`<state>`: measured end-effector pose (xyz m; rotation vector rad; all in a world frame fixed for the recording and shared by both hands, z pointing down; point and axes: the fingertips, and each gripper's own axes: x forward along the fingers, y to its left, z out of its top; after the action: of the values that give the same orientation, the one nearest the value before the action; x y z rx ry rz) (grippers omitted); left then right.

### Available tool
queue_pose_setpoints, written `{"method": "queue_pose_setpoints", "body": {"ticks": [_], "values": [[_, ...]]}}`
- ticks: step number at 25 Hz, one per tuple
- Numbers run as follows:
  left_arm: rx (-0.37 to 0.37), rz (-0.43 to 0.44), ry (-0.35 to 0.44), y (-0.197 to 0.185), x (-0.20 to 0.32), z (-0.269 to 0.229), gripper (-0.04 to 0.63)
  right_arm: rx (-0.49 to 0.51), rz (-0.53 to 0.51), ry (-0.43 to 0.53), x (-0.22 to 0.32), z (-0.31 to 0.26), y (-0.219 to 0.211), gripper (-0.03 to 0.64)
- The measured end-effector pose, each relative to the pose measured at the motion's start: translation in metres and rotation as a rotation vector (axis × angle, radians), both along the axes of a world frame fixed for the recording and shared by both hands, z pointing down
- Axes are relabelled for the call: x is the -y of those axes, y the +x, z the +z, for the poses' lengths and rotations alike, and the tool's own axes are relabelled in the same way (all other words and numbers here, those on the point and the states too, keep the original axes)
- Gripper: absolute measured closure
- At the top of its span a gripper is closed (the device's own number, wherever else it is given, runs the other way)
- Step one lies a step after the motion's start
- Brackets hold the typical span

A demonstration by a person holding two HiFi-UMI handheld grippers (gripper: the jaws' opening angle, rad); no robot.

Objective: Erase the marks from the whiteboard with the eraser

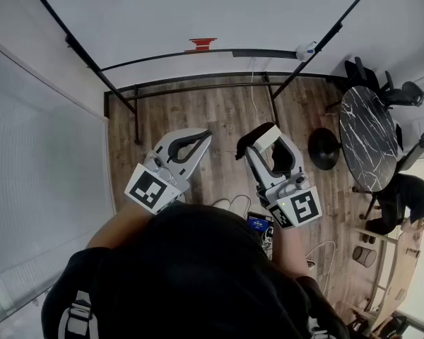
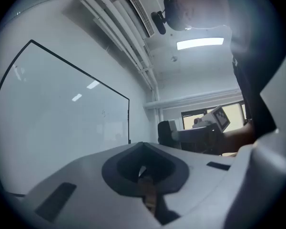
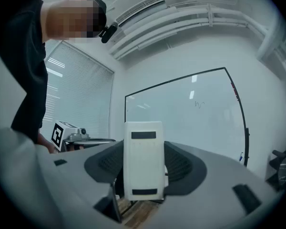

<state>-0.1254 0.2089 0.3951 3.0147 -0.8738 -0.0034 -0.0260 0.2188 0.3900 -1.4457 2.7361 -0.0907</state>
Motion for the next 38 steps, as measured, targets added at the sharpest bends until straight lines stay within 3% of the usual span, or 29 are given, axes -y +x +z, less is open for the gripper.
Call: {"method": "queue_pose_setpoints", "body": {"ticks": [12,17,25,30,38], "values": [[-0.015,0.005,-0.013,0.006,0.008,0.004,0.591,-0.001,-0.032,-0.017,-0.001,0.003,-0.001,0.365],[-0.026,0.024,-0.004,0.009,0.007,0.011,0.591,-0.052,0.040,0.005,-0.002,0.011,0.006,0.365],[-0.024,0.036,-0.001,0.042,-0.001,0.022,0.591,-0.050,0.035,-0.005,-0.013,0.023,0.025,0.364],[0.006,-0.008,0.029,0.079,-0.011,0.000,0.591,-0.029,0.012,0.000,-0.026,0.005,0.064,0.364],[0.038,-0.121,0.050,0.096,0.025,-0.004,0.591,-0.070,-0.024,-0.030,0.006,0.023,0.088,0.365]]}}
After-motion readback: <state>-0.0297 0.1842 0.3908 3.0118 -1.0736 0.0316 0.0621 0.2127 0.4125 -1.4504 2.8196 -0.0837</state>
